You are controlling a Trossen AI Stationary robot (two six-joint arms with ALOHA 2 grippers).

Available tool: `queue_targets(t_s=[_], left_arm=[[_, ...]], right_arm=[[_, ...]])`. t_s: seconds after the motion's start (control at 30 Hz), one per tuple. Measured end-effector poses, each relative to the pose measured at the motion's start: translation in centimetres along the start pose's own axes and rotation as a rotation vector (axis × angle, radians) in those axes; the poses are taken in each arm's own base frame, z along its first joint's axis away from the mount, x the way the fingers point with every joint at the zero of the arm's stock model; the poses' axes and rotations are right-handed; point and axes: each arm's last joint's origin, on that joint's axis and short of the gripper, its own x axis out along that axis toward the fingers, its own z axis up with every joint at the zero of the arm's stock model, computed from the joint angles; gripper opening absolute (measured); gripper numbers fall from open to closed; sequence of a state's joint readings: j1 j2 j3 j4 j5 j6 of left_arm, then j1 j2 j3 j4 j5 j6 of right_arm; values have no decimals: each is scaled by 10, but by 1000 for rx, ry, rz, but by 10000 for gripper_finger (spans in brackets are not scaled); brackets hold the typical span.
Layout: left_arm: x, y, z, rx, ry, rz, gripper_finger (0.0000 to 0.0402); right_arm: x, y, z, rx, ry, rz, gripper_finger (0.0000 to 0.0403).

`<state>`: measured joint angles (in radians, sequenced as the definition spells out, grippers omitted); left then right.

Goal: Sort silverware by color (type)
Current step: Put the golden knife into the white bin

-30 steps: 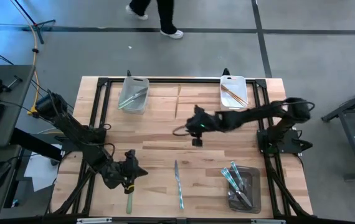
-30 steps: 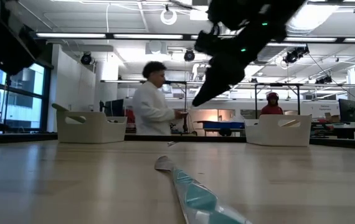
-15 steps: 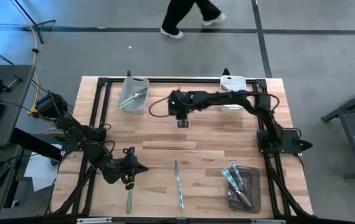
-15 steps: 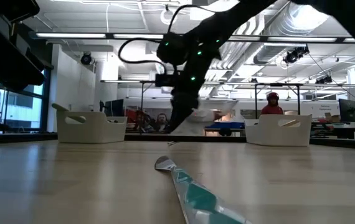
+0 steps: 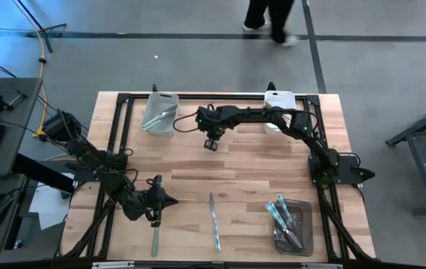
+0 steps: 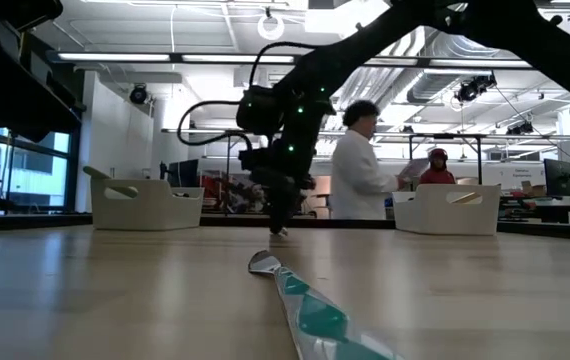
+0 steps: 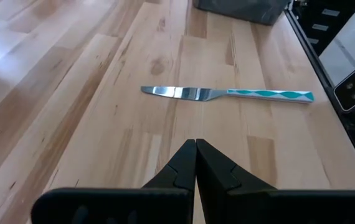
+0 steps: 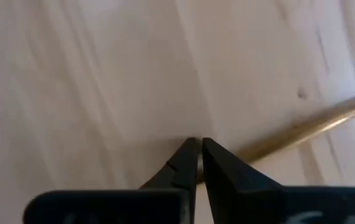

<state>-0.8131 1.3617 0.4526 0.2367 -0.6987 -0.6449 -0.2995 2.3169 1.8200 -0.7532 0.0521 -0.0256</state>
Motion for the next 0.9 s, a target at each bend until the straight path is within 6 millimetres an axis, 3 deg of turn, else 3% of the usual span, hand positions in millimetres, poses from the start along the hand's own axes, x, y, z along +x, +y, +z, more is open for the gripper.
queue_targets(t_s=[0.23, 0.47, 0.67, 0.9], left_arm=[[0, 0, 0, -11, -4, 4, 0], [0, 0, 0, -24, -5, 5, 0], [0, 0, 0, -24, -15, 18, 0], [0, 1, 0, -4, -14, 19, 0]], right_arm=[[-9, 2, -10, 18, 101, 0, 2], [-40, 0, -10, 94, 93, -54, 9], [-30, -17, -12, 138, 83, -79, 82], [-12, -42, -23, 0, 87, -113, 167]])
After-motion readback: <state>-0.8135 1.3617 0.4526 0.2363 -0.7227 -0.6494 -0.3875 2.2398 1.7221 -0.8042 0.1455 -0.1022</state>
